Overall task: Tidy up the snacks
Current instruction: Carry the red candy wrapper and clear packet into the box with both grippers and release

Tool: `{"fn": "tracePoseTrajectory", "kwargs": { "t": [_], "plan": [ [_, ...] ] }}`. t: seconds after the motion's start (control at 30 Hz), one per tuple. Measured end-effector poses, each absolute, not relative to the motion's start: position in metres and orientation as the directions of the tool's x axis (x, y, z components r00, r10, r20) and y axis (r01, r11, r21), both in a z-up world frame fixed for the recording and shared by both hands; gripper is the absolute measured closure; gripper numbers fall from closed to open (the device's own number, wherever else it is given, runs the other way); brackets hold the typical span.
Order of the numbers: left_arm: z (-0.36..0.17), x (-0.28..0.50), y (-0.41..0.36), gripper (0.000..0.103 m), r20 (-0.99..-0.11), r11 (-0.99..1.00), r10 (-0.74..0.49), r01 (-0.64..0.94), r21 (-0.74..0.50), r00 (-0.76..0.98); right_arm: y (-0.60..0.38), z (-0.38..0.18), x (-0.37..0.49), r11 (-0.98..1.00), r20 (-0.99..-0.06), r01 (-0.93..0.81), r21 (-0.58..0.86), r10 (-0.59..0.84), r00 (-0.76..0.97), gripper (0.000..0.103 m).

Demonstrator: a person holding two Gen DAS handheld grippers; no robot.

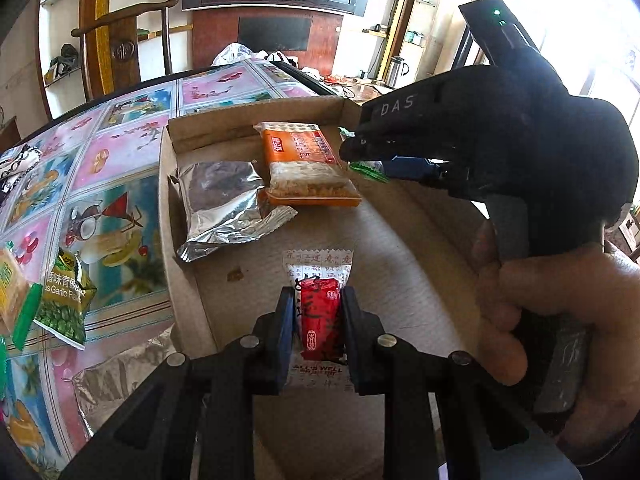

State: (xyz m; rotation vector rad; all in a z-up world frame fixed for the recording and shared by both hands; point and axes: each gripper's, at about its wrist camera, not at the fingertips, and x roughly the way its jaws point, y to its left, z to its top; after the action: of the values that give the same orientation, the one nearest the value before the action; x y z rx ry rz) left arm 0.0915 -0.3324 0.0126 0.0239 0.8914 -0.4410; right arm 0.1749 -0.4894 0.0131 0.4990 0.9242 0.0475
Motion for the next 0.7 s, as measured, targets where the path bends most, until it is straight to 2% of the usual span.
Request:
{"fn": "tracePoseTrajectory", "kwargs": {
  "t": [0.37,0.47,0.7],
  "plan": [
    [0.0132,0.0915,-0.3321,0.081,-0.756,0.913,-0.354,0.38,-0.151,0.551,-0.4881,0.0135,0.1755,0.888,-0.755,0.175,0.426,0.243,0.609,0.069],
    [0.0124,0.0923,-0.3311,0.074,-0.758,0.913,-0.357,0.377,-0.158,0.546,-0.4877,0.014,0.176,0.888,-0.758,0.183,0.422,0.235,0.608,0.069],
    [0.0154,0.0909,-0.3293,0.067,-0.749,0.914,-0.354,0.375,-0.153,0.559,-0.4882,0.0174,0.1734,0.887,-0.748,0.179,0.425,0.233,0.622,0.069]
  ]
}}
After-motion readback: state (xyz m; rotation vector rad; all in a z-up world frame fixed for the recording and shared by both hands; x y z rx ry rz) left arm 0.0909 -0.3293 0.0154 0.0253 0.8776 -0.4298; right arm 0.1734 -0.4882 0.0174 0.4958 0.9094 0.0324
